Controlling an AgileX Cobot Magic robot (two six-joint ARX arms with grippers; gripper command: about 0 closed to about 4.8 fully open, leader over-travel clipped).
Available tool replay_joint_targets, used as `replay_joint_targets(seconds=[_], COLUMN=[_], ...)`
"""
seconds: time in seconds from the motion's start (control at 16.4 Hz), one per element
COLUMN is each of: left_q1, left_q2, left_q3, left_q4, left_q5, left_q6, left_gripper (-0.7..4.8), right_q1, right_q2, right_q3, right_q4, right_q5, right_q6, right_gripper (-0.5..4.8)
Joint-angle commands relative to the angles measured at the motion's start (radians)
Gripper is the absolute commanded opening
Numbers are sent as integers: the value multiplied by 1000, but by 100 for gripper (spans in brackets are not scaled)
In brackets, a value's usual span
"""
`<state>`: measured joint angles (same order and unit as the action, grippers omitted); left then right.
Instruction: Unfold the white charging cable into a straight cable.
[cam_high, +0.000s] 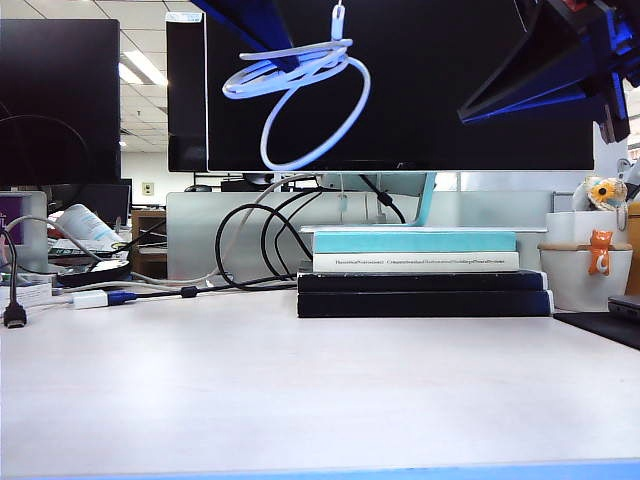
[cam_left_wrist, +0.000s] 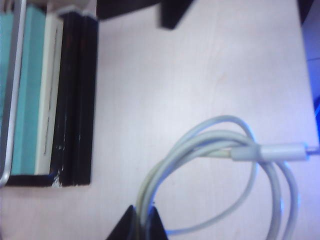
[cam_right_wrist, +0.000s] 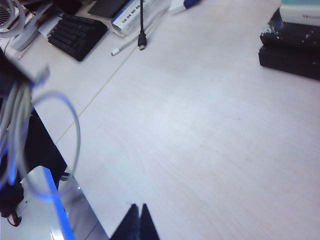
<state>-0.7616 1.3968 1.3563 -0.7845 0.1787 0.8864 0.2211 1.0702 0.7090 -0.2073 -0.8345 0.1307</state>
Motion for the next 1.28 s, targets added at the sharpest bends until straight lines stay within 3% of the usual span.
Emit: replay_joint_targets(seconds=[0.06,0.18,0.24,0.43,0.61,0.73,0.98,1.1,1.16,1.28], left_q1=[-43,-59,-60,-59,-59,-57,-21,84,181,194], left_q2=[-132,-253,-380,-402,-402,-402,-401,-400,-386,-366], left_q3=[-161,-261,-324,-332,-332,-332,-333,-382,-435,-442], left_q4=[201,278,305,291,335,445,461,601,802,805], left_q5=[-46,-34,76,195,318,430,420,563,730,748], left_q6=[3,-9,-50,-98,-179,-291,-324,-452,-650,-682], left_gripper=[-6,-6,-6,-6,-6,-6,-6,-6,-6,-6], right_q1=[-2,-2,-2,-2,-2,-1,-1,-1,11,13], right_q2=[-6,-7,-7,-7,-7,-7,-35,-78,-89,-89], right_q3=[7,7,7,7,7,7,7,6,6,6], right_q4=[32,49,142,295,369,372,424,527,586,628], right_q5=[-140,-243,-445,-595,-629,-627,-627,-627,-627,-624], right_q6=[21,34,142,287,365,370,366,363,363,355], right_gripper=[-5,-6,-5,-6,-5,-5,-5,-5,-5,-5])
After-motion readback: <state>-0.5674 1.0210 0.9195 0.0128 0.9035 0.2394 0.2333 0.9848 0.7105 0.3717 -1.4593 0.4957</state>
